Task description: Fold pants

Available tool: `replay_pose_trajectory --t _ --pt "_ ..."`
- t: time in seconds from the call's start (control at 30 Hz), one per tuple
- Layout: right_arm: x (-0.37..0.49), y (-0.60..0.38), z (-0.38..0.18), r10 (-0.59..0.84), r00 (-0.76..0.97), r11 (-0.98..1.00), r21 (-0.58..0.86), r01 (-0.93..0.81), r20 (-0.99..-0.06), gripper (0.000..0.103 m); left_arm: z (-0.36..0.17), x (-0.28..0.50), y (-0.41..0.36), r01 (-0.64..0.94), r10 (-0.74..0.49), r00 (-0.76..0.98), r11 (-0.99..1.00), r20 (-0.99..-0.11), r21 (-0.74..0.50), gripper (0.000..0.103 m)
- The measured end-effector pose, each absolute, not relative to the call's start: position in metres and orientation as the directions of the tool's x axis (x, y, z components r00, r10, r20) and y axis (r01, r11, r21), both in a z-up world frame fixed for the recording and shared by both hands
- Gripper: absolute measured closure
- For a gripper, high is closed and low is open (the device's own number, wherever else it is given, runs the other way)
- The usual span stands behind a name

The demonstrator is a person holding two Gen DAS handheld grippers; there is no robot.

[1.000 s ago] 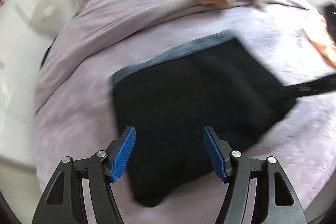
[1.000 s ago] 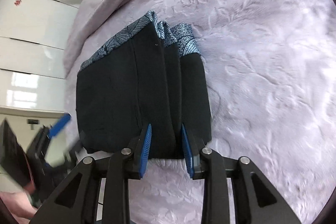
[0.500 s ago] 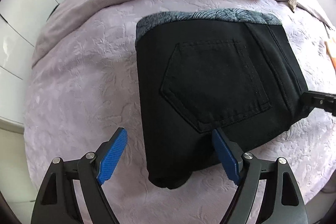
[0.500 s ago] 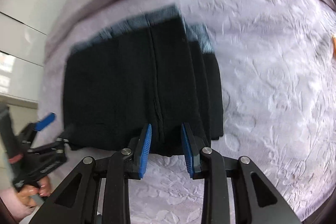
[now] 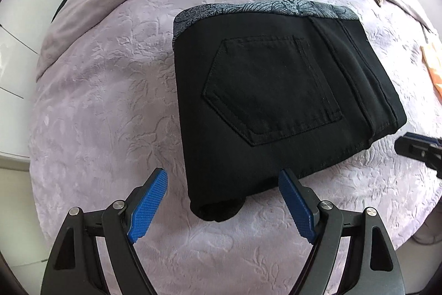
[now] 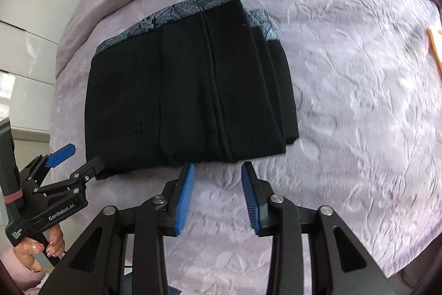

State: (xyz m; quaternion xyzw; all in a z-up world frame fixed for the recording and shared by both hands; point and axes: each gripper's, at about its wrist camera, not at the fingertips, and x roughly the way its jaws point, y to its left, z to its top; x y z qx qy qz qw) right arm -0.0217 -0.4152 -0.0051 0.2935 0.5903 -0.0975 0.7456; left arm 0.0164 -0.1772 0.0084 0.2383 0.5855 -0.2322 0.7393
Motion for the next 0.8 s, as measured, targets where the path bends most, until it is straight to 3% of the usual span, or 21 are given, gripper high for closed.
replay_pose_trajectory --t 0.17,0.2,0.23,0.5,0.6,0.8 --pt "-0.036 -0.41 -0.004 0.22 0.294 0.783 0.349 0.515 -0.93 0.048 0.009 0.016 -0.176 0.621 -0.064 0.204 0.78 -0.977 0.078 0.019" --pt "-0.038 -0.409 -0.005 0.223 0.297 0.776 0.354 0.523 -0.928 0.044 0.009 0.016 -0.176 0.623 -0.064 0.204 0.778 -0.977 0.078 0.015" --pt "-0.039 -0.409 -0.005 0.226 0.299 0.771 0.357 0.527 -0.927 0.042 0.008 0.016 -0.176 0.623 -0.063 0.203 0.778 -0.977 0.079 0.0" --pt "-0.052 -0.41 -0.009 0.247 0.294 0.743 0.375 0.555 -0.923 0.032 0.008 0.015 -0.177 0.632 -0.063 0.191 0.772 -0.98 0.073 0.0" --pt "-0.058 -0.412 -0.009 0.248 0.293 0.736 0.377 0.563 -0.923 0.024 0.007 0.017 -0.177 0.623 -0.053 0.189 0.778 -0.981 0.078 0.0" --pt "-0.065 -0.417 -0.011 0.249 0.293 0.726 0.378 0.574 -0.923 0.024 0.005 0.024 -0.176 0.607 -0.058 0.174 0.792 -0.983 0.06 0.0"
